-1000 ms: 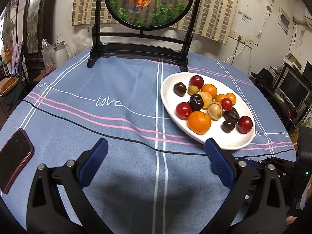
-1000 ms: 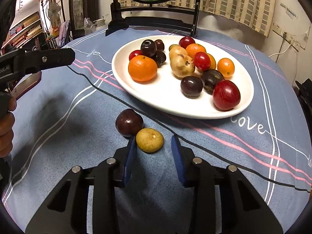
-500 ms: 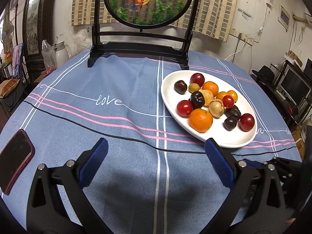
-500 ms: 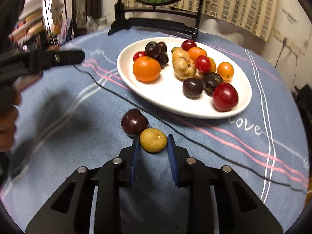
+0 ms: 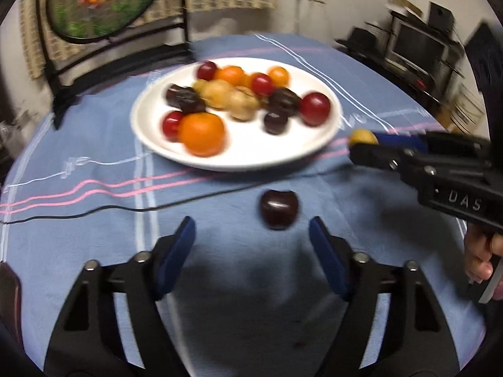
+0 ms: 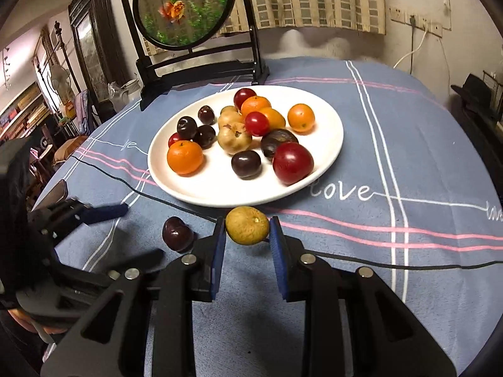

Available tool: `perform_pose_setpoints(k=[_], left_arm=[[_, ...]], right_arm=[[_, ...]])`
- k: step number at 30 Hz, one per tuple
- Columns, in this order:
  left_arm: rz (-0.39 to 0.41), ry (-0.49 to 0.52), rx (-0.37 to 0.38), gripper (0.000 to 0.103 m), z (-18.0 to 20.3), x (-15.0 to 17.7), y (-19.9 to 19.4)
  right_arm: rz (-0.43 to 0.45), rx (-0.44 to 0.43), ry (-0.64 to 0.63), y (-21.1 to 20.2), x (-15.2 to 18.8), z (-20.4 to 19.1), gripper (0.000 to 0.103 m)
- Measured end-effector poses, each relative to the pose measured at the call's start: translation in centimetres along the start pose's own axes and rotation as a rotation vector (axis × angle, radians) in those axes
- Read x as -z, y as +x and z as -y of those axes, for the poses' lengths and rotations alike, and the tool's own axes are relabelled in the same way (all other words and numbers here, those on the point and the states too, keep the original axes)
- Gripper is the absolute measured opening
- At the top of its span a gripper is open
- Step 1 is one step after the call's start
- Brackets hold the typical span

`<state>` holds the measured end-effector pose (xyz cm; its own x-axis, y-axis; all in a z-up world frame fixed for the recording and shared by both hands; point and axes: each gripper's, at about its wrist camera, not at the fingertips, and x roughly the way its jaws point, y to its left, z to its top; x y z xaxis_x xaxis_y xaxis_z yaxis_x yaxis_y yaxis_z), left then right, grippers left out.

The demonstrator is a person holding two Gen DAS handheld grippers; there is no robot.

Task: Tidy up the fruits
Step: 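Grasp a yellow-green fruit with the right tool while the left grasps a dark plum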

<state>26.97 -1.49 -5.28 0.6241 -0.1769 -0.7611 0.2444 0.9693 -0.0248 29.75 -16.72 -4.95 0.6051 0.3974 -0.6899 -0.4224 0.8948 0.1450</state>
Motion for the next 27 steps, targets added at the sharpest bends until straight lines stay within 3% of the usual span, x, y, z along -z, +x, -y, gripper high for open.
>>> perform_pose_setpoints(k=[6, 11, 23, 27], left_arm=[[-0.033, -0.019, 0.032, 0.048, 0.3, -0.9, 1.6], [-0.058, -0.007, 0.049, 0.041, 1.4, -1.3, 2.5], [-0.042, 0.045, -0.028, 0.034, 2.5, -1.4, 3.2], [-0.041, 0.007, -0.026, 0.033, 2.1, -1.1, 2.8]], right_arm=[[0.001, -0.002, -0.004, -0.3, 0.1, 0.0, 0.028], [0.003, -0.003, 0.003, -0.4, 0.1, 0.1, 0.028], [0.008, -0.002, -0.002, -0.6, 0.1, 0.0, 0.028], [0.007, -0.003, -0.001, -0.6, 0.1, 0.0, 0.028]])
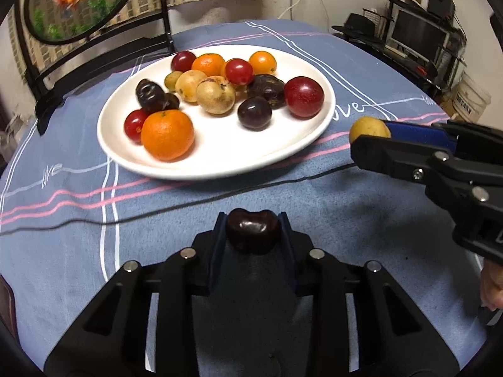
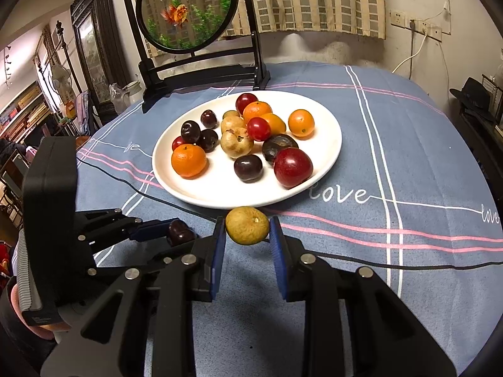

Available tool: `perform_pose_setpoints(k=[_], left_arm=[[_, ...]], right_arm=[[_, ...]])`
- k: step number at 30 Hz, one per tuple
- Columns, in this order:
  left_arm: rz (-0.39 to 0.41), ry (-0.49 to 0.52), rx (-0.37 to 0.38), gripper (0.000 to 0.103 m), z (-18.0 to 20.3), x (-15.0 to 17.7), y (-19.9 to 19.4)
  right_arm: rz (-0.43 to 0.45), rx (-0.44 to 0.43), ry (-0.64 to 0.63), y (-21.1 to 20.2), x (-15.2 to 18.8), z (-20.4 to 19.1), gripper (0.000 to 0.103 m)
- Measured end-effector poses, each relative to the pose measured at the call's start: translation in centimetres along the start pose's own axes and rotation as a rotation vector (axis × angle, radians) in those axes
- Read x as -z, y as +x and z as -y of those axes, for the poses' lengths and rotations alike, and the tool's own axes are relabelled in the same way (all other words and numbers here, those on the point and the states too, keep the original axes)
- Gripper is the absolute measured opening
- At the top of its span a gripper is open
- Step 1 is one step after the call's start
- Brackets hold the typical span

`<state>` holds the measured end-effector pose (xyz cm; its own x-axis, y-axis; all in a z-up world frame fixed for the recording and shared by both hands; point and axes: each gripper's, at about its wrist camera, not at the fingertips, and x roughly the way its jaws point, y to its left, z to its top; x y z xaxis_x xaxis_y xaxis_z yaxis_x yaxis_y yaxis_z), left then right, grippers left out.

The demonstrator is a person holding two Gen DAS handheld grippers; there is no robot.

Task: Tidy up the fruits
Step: 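Grasp a yellow-green fruit with the right tool while the left grasps a dark plum, then carry both fruits over the white plate and release them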

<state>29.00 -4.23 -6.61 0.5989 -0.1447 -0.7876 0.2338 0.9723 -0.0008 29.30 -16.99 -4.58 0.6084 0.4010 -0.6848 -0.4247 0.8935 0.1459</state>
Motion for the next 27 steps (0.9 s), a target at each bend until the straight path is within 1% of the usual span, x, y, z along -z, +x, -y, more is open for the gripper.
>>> perform_pose_setpoints(k=[3, 5, 8, 10, 12, 14, 16, 17, 19, 22, 24, 27], left_arm=[[0.018, -0.029, -0.010, 0.033, -0.2, 0.6, -1.2], [0.052, -0.035, -0.008, 0.033, -0.2, 1.2, -2.7], [0.098, -0.069, 0.022, 0.033, -0.6, 2.2, -4.9], [0.120, -0.104, 0.058, 0.033, -1.2, 2.7, -6.0], [0.137, -0.125, 0.076, 0.033, -1.7, 2.5, -6.6], [0.159, -0.136, 0.079, 0.033, -2.6, 1.2, -7.0], [0.171, -0.144, 0.060, 0.033, -3.5, -1.1, -6.6], [0.177, -0.148, 0.053, 0.033, -4.0, -2.1, -6.4], [0.176, -0.155, 0.050, 0.033, -4.8, -4.4, -5.3], [0.173, -0.153, 0.013, 0.033, -5.6, -7.8, -2.7], [0.154, -0.160, 0.001, 0.033, -6.0, -9.4, -0.9], [0.124, -0.163, -0.038, 0.033, -6.7, -11.6, 1.7]], right_arm=[[-0.004, -0.011, -0.003, -0.1, 0.5, -0.2, 0.028], [-0.006, -0.034, -0.013, -0.3, 1.0, -0.6, 0.028], [0.001, -0.087, -0.026, -1.1, 1.9, -1.4, 0.028], [0.021, -0.124, -0.031, -2.0, 2.5, -1.9, 0.028], [0.052, -0.158, -0.034, -3.1, 2.6, -2.2, 0.028], [0.096, -0.172, -0.027, -4.3, 2.1, -2.3, 0.029], [0.144, -0.158, -0.016, -5.1, 1.3, -1.9, 0.028], [0.152, -0.149, -0.009, -5.1, 0.9, -1.7, 0.028], [0.158, -0.126, 0.002, -4.6, -0.2, -1.4, 0.028], [0.155, -0.102, 0.015, -3.4, -1.8, -0.9, 0.028], [0.155, -0.082, 0.022, -2.5, -3.0, -0.5, 0.028], [0.151, -0.076, 0.029, -1.6, -4.1, 0.0, 0.028]])
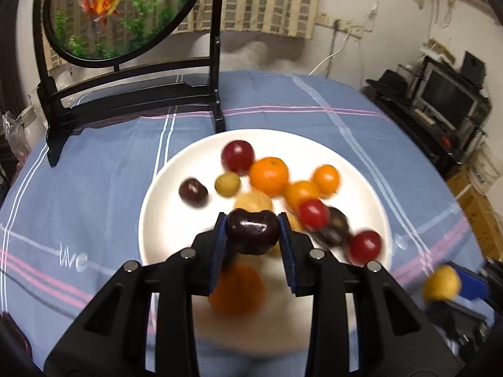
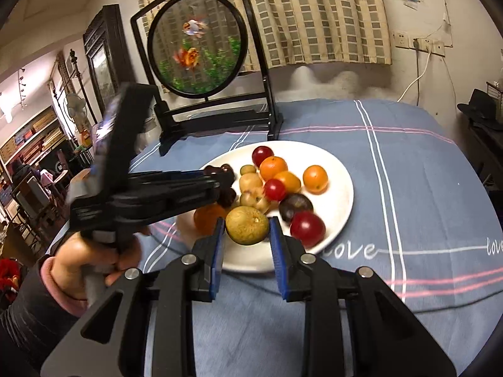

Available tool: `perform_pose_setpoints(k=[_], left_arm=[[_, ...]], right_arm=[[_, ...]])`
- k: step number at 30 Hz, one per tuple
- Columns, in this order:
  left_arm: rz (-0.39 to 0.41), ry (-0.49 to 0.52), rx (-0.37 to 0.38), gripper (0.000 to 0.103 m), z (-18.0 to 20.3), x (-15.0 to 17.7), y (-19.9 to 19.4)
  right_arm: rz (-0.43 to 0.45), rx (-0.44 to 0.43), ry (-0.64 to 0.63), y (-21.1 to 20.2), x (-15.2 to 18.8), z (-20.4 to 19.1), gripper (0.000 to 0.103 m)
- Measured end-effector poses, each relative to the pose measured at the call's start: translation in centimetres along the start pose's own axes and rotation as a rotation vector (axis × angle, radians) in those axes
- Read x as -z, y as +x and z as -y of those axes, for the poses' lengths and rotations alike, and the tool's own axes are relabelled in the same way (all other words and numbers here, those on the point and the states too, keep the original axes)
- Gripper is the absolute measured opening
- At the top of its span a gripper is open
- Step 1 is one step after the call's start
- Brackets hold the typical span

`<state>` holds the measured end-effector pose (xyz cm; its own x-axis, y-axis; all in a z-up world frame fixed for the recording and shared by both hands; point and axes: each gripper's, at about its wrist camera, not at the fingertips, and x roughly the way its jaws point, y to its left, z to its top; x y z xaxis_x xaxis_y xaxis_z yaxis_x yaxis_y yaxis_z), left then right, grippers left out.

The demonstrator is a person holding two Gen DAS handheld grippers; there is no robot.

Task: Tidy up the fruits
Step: 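Carry both fruits over the white plate and release them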

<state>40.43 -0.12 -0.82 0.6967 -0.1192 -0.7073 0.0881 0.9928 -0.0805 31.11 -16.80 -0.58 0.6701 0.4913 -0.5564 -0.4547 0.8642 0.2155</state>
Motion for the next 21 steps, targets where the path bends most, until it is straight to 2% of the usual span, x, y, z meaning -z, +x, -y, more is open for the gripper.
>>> perform_pose_setpoints(k=[2, 3, 4, 5, 6, 8, 12, 17, 21], left_arm=[[-0.003, -0.008, -0.016, 0.034, -0.4, -0.9, 0.9], [0.001, -0.025, -0.018, 0.040, -0.8, -1.2, 0.9], [0.009, -0.037, -0.017, 0.051, -1.0, -1.5, 0.7], [0.027, -0.049, -0.021, 0.070, -1.3, -1.6, 0.2], [0.049, -0.060, -0.035, 0.079, -1.7, -1.6, -0.5], [0.078, -0.083, -0.048, 0.082, -2.5, -1.5, -2.1], [0.100, -0.162, -0.075, 0.095, -4.2, 0.3, -5.3], [0.112, -0.189, -0.094, 0.096, -5.0, 3.0, -8.1], [0.120, -0.190, -0.097, 0.096, -4.8, 4.8, -8.6]], right_arm=[[-0.001, 0.011, -0.002, 0.7, -0.4, 0.3, 0.028], [-0.004, 0.015, -0.004, 1.0, -0.6, 0.4, 0.028], [-0.007, 0.017, -0.005, 1.3, -0.8, 0.5, 0.028], [-0.012, 0.021, -0.005, 1.8, -1.1, 0.7, 0.028], [-0.014, 0.023, -0.005, 2.1, -1.4, 0.8, 0.028], [-0.017, 0.029, -0.011, 3.1, -2.1, 0.9, 0.028], [-0.030, 0.050, -0.010, 5.8, -3.7, 1.3, 0.028], [-0.059, 0.058, 0.014, 9.4, -4.9, 1.9, 0.028], [-0.079, 0.069, 0.013, 11.3, -5.3, 1.9, 0.028]])
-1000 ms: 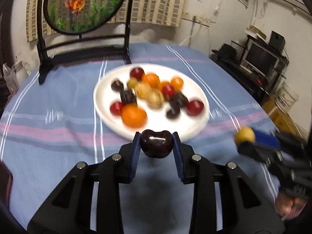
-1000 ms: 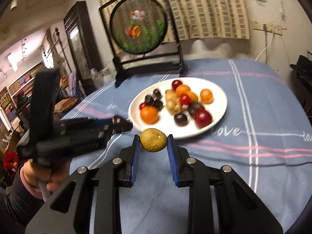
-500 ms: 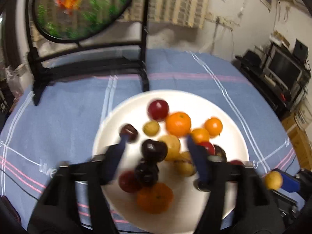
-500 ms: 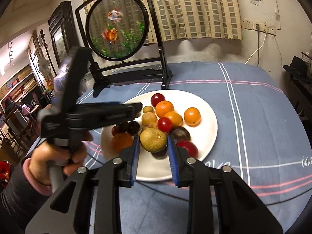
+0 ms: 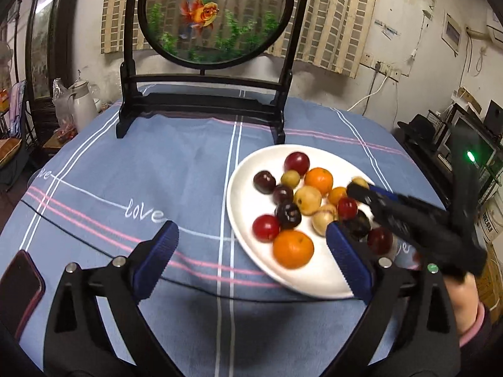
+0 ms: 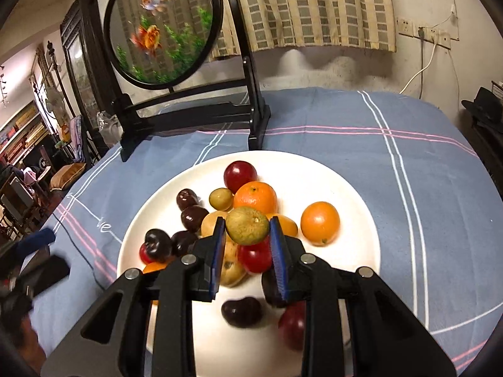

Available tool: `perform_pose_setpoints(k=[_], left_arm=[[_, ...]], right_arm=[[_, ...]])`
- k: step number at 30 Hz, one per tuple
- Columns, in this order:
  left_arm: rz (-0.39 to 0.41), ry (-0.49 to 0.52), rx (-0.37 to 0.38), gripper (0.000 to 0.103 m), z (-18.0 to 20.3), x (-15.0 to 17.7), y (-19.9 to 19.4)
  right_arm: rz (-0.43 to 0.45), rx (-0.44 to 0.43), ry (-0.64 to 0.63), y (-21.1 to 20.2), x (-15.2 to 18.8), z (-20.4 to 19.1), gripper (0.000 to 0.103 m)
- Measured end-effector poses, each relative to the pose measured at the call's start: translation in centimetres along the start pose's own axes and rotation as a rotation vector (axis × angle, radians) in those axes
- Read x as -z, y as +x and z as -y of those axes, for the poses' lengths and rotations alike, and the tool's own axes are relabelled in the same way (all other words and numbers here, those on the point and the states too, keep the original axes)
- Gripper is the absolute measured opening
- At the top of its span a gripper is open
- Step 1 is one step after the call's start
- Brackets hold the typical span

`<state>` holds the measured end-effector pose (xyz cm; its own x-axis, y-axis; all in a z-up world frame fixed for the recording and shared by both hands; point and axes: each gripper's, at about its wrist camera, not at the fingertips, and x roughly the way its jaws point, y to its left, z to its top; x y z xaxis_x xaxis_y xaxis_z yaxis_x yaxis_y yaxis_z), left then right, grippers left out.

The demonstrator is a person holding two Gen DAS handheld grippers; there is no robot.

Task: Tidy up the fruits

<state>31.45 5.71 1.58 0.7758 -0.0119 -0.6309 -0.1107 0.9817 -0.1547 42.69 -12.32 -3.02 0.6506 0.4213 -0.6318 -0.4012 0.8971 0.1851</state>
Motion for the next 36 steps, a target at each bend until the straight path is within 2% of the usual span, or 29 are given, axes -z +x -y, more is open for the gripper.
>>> perform_pose_setpoints(k=[5, 8, 10, 11, 14, 17, 19, 20, 21, 22, 23, 26, 30, 33, 36], left_arm=[[0.007, 0.039, -0.004, 0.096, 0.6, 0.4, 0.4], [0.002, 0.047, -0.005, 0.096, 0.6, 0.5, 0.7], [0.006, 0.044, -0.011, 0.096, 0.5, 0.6, 0.7], [0.007, 0.041, -0.013, 0.096, 0.4, 0.6, 0.6], [0.017, 0.032, -0.012, 0.096, 0.1, 0.4, 0.3], [0.039, 0.042, -0.030, 0.096, 0.2, 0.4, -0.3], [0.045, 0.041, -0.022, 0.096, 0.1, 0.5, -0.7], [0.048, 0.038, -0.014, 0.096, 0.0, 0.6, -1.0], [0.050, 0.038, -0.011, 0.097, 0.0, 0.7, -1.1], [0.052, 0.041, -0.010, 0.097, 0.0, 0.9, -1.3], [0.054, 0.048, -0.009, 0.098, 0.1, 1.3, -1.5], [0.045, 0.077, 0.001, 0.098, 0.3, 2.5, -1.9], [0.021, 0.113, 0.021, 0.099, 0.9, 4.8, -2.7], [0.033, 0.133, 0.023, 0.100, 1.3, 5.9, -3.5], [0.040, 0.151, 0.026, 0.100, 1.5, 6.8, -4.3]], right_arm=[[-0.009, 0.003, -0.023, 0.8, -0.1, -0.5, 0.029], [-0.015, -0.012, -0.031, 1.0, -0.3, -0.9, 0.033], [-0.017, -0.011, -0.038, 0.9, -0.4, -1.2, 0.044], [-0.017, -0.004, -0.043, 0.8, -0.3, -1.3, 0.053], [-0.009, 0.020, -0.060, 0.0, -0.3, -1.8, 0.058], [-0.004, 0.012, -0.059, -1.3, -0.2, -2.2, 0.059], [0.000, 0.006, -0.052, -2.5, 0.2, -2.2, 0.064], [0.007, 0.009, -0.046, -3.3, 0.5, -2.2, 0.074], [0.021, 0.021, -0.043, -4.2, 0.9, -2.1, 0.097], [0.052, 0.042, -0.045, -5.3, 1.5, -2.1, 0.101], [0.091, 0.064, -0.050, -6.4, 2.0, -2.1, 0.102], [0.128, 0.109, -0.084, -8.8, 3.5, -2.2, 0.102], [0.168, 0.086, -0.064, -11.9, 6.4, -1.3, 0.102], [0.151, 0.074, -0.058, -12.9, 8.9, -0.6, 0.102], [0.098, 0.052, -0.076, -13.4, 10.8, -0.6, 0.102]])
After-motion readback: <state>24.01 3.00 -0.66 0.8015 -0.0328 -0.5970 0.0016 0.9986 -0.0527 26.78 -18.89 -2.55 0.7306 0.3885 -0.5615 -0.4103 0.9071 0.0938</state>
